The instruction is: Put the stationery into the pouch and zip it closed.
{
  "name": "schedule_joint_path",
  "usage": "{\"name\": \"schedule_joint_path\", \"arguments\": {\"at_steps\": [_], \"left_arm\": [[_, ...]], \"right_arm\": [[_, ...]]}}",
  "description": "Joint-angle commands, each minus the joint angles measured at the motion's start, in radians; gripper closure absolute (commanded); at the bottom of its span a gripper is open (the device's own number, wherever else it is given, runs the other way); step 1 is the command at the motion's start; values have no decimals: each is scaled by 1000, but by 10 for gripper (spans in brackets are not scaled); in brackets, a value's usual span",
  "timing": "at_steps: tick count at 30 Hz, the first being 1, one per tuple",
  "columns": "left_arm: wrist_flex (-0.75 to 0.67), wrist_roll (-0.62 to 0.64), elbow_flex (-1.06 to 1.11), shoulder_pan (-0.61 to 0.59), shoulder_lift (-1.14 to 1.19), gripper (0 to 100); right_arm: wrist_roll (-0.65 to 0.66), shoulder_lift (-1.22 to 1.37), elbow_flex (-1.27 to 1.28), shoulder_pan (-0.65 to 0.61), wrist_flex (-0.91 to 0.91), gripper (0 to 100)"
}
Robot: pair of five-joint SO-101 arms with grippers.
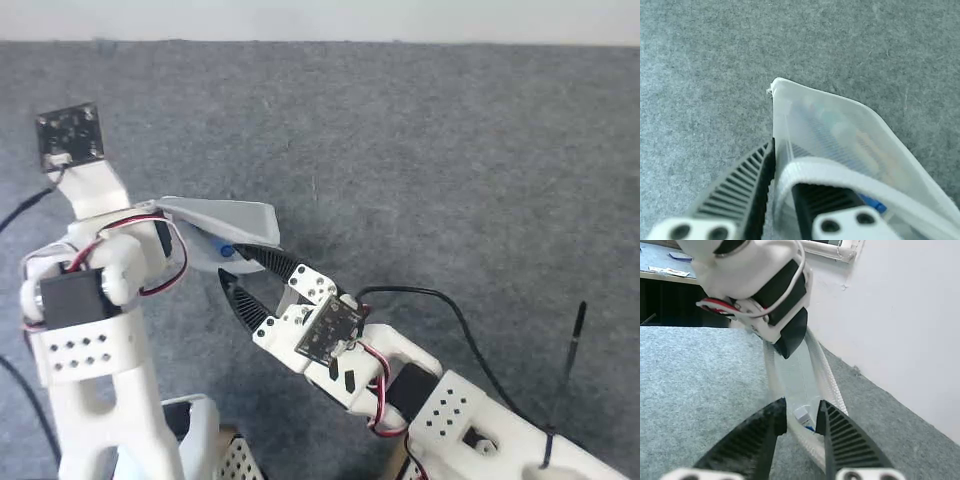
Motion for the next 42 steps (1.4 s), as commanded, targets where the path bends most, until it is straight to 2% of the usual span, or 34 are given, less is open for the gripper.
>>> {"name": "schedule_joint_path", "arguments": {"at_steps": [1,9,14,19,26,33,40,42], "left_arm": [[-40,-9,-7,-2,-25,990],[-38,-9,-7,-2,-25,990],[-35,-9,-4,2,-25,990],[-40,-9,8,2,-26,990],[-40,-9,7,-2,-26,990],[-61,-6,10,-77,-26,990],[-61,-6,19,-83,-26,990],[-61,-6,19,-83,-26,990]], "right_arm": [[21,-5,-84,-4,84,901],[21,-194,-170,-2,348,903],[21,-214,-235,4,421,904],[20,-223,-362,-39,699,902],[20,-223,-391,90,972,900],[20,-223,-370,120,1015,899],[21,-214,-235,124,846,791],[25,-213,-199,124,783,787]]}}
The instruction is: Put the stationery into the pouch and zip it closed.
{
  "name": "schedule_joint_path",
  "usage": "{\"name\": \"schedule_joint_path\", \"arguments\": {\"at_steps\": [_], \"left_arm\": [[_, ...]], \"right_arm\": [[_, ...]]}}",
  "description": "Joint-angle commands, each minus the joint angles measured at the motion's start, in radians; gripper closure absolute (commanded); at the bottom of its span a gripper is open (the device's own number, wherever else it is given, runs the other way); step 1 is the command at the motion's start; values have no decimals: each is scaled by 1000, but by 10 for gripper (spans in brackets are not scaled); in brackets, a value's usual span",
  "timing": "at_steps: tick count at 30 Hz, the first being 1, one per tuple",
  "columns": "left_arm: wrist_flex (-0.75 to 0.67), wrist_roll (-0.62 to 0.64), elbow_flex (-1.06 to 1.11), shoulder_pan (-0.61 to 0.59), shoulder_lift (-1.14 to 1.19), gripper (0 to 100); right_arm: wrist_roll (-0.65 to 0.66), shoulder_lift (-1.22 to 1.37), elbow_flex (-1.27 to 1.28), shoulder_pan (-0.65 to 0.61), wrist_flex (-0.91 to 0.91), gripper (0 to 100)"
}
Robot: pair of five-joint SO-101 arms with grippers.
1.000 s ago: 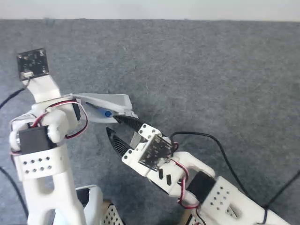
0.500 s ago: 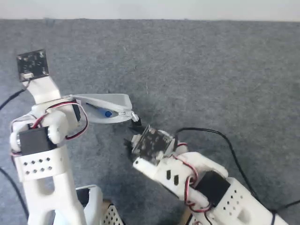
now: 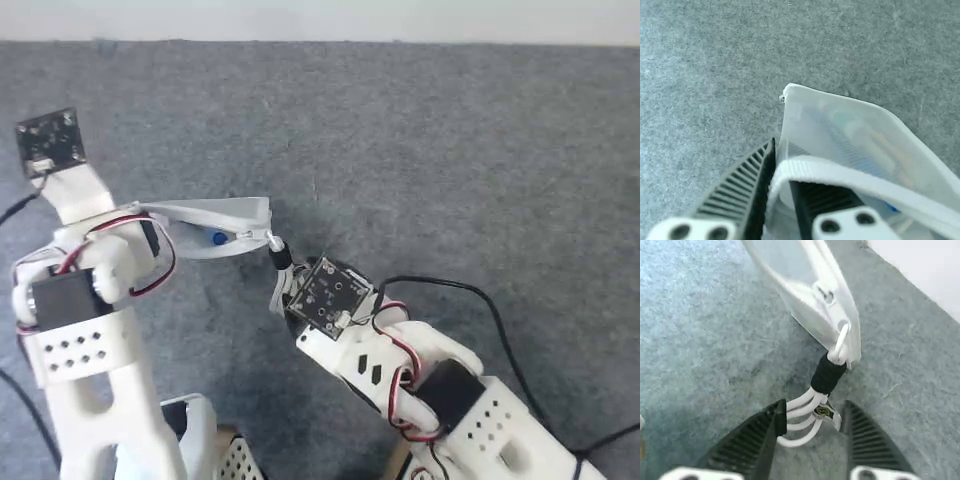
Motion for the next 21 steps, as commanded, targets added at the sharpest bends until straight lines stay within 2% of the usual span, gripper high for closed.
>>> {"name": "schedule_joint_path", "arguments": {"at_steps": [1,8,16,21], "left_arm": [[-31,-6,-12,-6,-25,990],[-31,-6,-12,-6,-25,990],[-31,-6,-12,-5,-25,990],[-31,-6,-12,-5,-25,990]], "right_arm": [[35,-15,29,21,-119,788],[78,-15,135,21,-305,787],[72,-12,143,21,-354,788],[72,96,133,21,-432,788]]}}
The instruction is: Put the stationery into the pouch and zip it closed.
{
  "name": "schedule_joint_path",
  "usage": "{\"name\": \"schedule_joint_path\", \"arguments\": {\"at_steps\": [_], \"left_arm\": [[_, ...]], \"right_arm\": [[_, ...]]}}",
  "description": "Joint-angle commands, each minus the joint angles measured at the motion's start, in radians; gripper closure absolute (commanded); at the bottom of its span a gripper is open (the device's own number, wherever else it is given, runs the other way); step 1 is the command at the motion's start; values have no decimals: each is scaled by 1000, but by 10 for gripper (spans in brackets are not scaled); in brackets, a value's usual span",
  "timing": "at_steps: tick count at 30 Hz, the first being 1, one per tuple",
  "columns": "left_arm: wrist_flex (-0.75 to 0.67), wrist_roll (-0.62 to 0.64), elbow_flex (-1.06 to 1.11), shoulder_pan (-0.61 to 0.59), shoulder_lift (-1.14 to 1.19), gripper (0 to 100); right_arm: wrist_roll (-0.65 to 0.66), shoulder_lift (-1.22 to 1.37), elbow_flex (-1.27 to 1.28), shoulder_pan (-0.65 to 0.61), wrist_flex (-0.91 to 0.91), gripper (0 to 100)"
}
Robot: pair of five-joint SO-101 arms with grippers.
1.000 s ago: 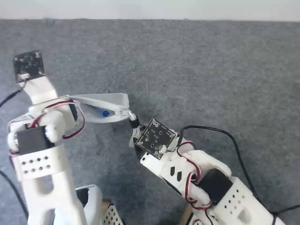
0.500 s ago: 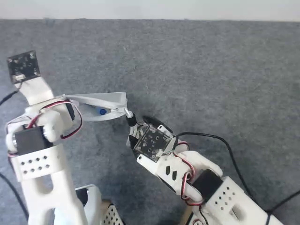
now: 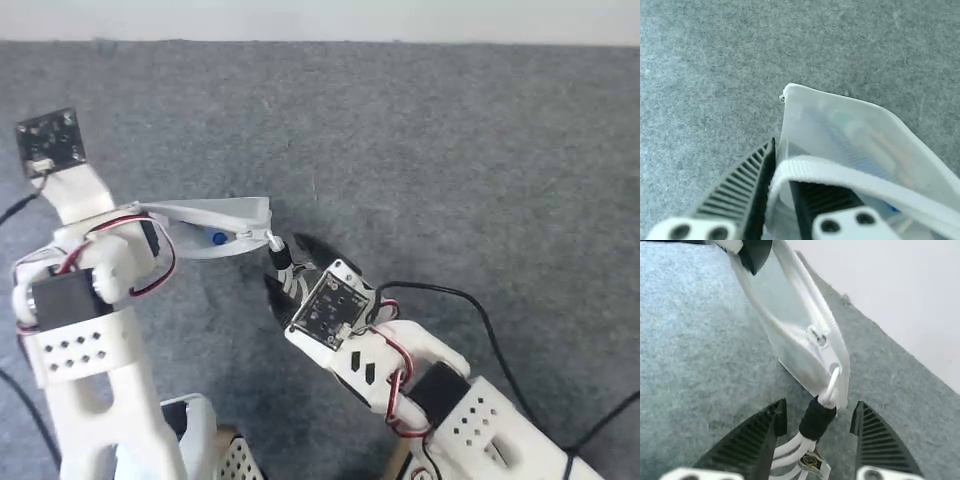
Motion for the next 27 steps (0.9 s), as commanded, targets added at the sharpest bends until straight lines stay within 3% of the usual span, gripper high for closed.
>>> {"name": "schedule_joint_path", "arguments": {"at_steps": [1,27], "left_arm": [[-31,-6,-12,-5,-25,990],[-28,-8,-10,-5,-25,990]], "right_arm": [[15,88,-20,21,-79,788],[-38,348,-133,54,-202,790]]}}
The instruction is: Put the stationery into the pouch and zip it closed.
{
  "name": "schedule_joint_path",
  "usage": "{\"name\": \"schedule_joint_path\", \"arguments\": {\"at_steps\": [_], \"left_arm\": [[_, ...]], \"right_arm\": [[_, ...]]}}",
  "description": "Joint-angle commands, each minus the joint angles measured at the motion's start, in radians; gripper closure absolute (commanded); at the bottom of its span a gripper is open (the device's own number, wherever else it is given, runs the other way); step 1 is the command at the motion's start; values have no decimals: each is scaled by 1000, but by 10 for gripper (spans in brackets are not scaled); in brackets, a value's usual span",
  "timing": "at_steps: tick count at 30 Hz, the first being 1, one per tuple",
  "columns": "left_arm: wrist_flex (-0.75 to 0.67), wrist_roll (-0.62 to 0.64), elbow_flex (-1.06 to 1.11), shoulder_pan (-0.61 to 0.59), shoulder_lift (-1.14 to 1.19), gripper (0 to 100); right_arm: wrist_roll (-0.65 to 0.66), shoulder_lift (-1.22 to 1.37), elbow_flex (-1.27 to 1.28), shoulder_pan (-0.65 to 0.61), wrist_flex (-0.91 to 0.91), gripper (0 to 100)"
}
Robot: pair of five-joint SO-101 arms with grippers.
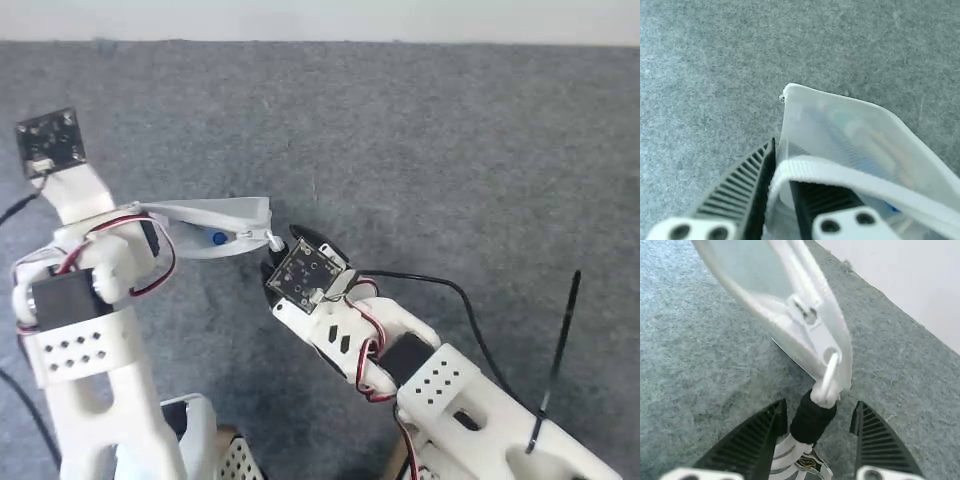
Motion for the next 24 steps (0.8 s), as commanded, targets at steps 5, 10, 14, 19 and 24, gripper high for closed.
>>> {"name": "schedule_joint_path", "arguments": {"at_steps": [5,10,14,19,24], "left_arm": [[-31,-9,4,-5,-25,990],[-31,-9,4,-5,-25,990],[-31,-9,4,-5,-25,990],[-31,-9,4,-5,-25,990],[-31,-9,4,-5,-25,989]], "right_arm": [[-8,-1,-66,13,-24,872],[-11,-1,-68,12,-50,932],[-11,-2,-68,15,-45,989],[-11,-111,-66,7,73,991],[-5,-312,-64,-38,271,991]]}}
